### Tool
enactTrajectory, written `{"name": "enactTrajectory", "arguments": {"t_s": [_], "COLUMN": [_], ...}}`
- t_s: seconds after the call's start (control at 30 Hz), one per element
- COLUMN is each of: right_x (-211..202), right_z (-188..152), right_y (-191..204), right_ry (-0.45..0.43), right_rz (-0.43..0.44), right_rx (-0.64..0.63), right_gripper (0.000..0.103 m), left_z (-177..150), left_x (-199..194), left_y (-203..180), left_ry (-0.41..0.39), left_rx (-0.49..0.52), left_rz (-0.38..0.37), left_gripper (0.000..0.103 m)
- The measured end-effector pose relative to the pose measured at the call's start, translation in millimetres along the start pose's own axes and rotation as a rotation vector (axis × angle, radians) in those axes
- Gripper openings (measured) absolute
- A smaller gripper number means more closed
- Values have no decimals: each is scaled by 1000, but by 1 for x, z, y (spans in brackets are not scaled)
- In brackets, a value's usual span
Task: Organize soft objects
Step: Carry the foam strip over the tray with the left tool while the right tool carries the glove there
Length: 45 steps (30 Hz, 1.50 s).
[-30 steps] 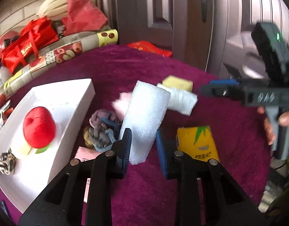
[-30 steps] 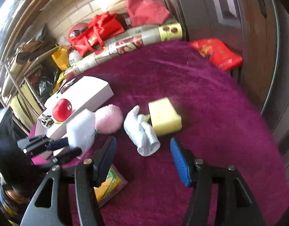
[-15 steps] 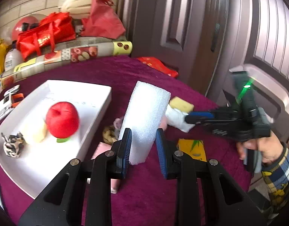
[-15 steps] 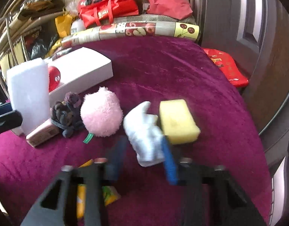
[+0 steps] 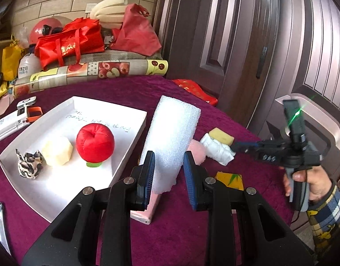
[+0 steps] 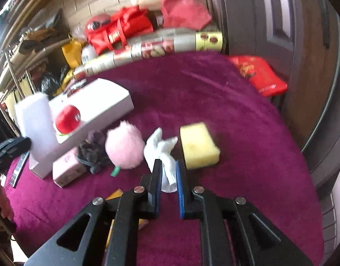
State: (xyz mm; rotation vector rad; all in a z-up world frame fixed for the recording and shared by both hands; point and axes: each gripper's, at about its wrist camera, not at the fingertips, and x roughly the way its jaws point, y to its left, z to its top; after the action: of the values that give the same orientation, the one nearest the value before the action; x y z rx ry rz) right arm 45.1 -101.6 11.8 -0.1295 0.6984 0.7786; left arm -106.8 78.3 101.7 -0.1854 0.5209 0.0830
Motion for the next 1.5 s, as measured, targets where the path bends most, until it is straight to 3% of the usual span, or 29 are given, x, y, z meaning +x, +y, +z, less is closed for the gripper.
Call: {"name": "enactTrajectory", "arguments": {"t_s": [0.07, 0.13, 0.2, 0.23, 0.33, 0.57, 0.6, 0.63, 0.77, 0.93, 1.07, 1.5], "right_x": [9, 8, 4, 1, -3, 35, 36, 36, 6, -49, -67, -64], "right_z": [-1, -2, -3, -4, -5, -1, -3, -3, -1, 9, 16, 38], "right_y": [3, 6, 6, 6, 5, 17, 21, 24, 19, 27, 41, 79], "right_ry": [29, 14, -5, -20, -35, 70, 62, 64, -8, -162, -220, -231], "right_rz": [2, 1, -8, -15, -25, -24, -42, -45, 7, 97, 172, 301], "right_rx": [-8, -6, 1, 3, -11, -68, -87, -102, -36, -13, 2, 1], "right_gripper": [19, 35, 60, 61, 62, 59, 37, 25, 24, 24, 24, 24], "left_z": [0, 0, 0, 0, 0, -2, -2, -2, -1, -1, -3, -3], "left_x": [-1, -2, -2, -2, -1, -2, -3, -4, -9, -13, -19, -39], "left_y": [2, 3, 4, 5, 5, 4, 5, 7, 12, 17, 18, 43], "left_ry": [-4, -5, -4, -3, -1, 2, -1, -5, -20, -37, -43, -85], "left_rx": [-7, -11, -16, -18, -23, -18, -19, -21, -33, -50, -45, -79], "left_rz": [2, 1, -3, -4, -8, 3, 7, 13, 27, 53, 77, 179], "left_gripper": [26, 26, 26, 26, 26, 26, 26, 26, 26, 26, 26, 26]}}
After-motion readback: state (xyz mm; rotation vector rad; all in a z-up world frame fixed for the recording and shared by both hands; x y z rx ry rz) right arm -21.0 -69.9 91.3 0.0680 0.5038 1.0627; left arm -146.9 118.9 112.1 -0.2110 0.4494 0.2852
